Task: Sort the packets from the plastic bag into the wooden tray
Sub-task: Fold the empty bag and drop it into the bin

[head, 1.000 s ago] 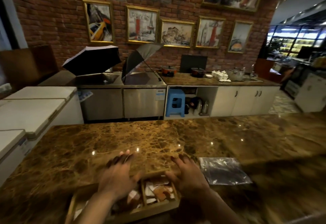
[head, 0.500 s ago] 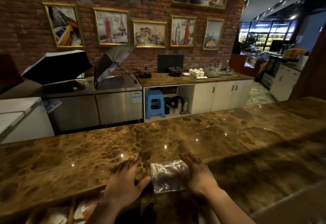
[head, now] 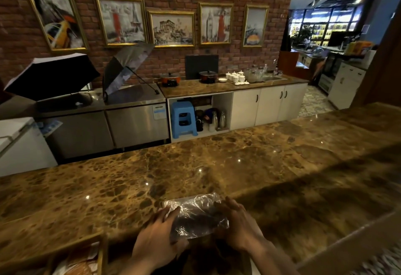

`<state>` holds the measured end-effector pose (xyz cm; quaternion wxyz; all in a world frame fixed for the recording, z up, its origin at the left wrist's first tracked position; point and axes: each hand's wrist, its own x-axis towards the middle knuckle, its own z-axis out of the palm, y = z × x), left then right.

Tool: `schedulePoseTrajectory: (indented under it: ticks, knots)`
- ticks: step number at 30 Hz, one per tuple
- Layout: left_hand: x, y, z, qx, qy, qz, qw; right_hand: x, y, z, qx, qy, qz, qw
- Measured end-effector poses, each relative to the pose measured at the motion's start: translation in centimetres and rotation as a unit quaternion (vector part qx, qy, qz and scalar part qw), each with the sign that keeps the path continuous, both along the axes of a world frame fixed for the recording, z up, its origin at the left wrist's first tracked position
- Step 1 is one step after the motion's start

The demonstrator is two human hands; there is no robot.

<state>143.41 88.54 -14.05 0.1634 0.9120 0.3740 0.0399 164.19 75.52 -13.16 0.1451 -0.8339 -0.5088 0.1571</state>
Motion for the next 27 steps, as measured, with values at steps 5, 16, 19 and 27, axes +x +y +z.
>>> schedulePoseTrajectory:
  ticks: [5, 16, 19, 27]
  knots:
    - [-0.2, 0.6, -1.1, -0.027, 0.013, -0.005, 1.0, -0.4, 0.4, -1.5, 0.001, -0.008, 0.031, 0.999]
    - [-1.0, 1.2, -2.0, -0.037, -0.02, -0.023, 0.999, -1.0, 0.8, -2.2, -0.006, -0.054, 0.029, 0.998]
    - [-1.0, 1.4, -1.5, -0.038, -0.037, -0.031, 0.998, -1.3, 0.7, -2.0, 0.016, -0.059, 0.015, 0.998]
    - [-0.8, 2.4, 1.7, -0.024, -0.06, -0.017, 0.998, -1.2, 1.6, 1.4, 0.058, -0.067, -0.019, 0.996]
